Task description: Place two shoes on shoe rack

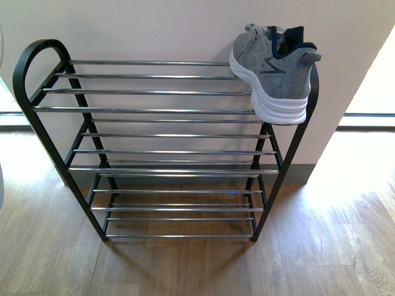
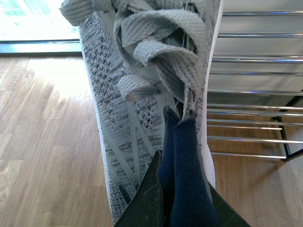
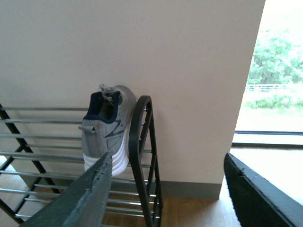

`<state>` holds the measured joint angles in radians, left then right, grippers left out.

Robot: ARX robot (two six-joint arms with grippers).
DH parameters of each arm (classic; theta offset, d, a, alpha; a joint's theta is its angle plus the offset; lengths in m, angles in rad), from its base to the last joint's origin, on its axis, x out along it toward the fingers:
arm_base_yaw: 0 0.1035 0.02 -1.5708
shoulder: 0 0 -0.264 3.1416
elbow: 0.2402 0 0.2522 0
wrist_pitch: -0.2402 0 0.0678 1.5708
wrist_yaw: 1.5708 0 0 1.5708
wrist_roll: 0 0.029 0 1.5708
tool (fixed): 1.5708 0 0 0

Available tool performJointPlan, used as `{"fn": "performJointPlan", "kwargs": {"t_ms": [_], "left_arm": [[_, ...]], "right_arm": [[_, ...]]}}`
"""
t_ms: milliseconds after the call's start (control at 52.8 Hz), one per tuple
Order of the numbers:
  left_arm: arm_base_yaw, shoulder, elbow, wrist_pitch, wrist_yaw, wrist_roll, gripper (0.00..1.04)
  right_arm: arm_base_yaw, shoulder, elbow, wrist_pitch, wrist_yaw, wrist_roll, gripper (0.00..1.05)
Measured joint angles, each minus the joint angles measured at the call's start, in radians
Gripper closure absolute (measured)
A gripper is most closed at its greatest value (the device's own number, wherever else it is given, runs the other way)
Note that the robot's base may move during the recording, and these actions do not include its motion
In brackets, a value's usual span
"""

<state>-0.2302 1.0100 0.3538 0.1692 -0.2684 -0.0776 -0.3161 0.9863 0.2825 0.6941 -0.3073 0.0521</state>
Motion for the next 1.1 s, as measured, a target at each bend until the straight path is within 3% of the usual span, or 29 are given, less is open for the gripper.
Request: {"fn": "performJointPlan", "kwargs": {"t_ms": [474, 720, 853, 1099], "left_arm": [[0.0, 0.0, 0.0, 0.0, -0.001, 0.0, 1.02], [0.0, 0.0, 0.0, 0.0, 0.0, 0.0, 1.02], [0.0, 0.0, 0.0, 0.0, -0.001, 0.0, 1.02], [0.0, 0.0, 0.0, 0.0, -0.001, 0.0, 1.02]], "right_arm": [[0.153, -0.235, -0.164, -0.072, 0.153, -0.046, 1.04], [0.209, -0.366, -0.215, -0.152, 0.207, -0.047, 1.03], [0.299, -0.439, -0.235, -0.204, 0.296, -0.048, 1.03], [0.312, -0.517, -0.263, -0.232, 0.307, -0.049, 1.03]]}}
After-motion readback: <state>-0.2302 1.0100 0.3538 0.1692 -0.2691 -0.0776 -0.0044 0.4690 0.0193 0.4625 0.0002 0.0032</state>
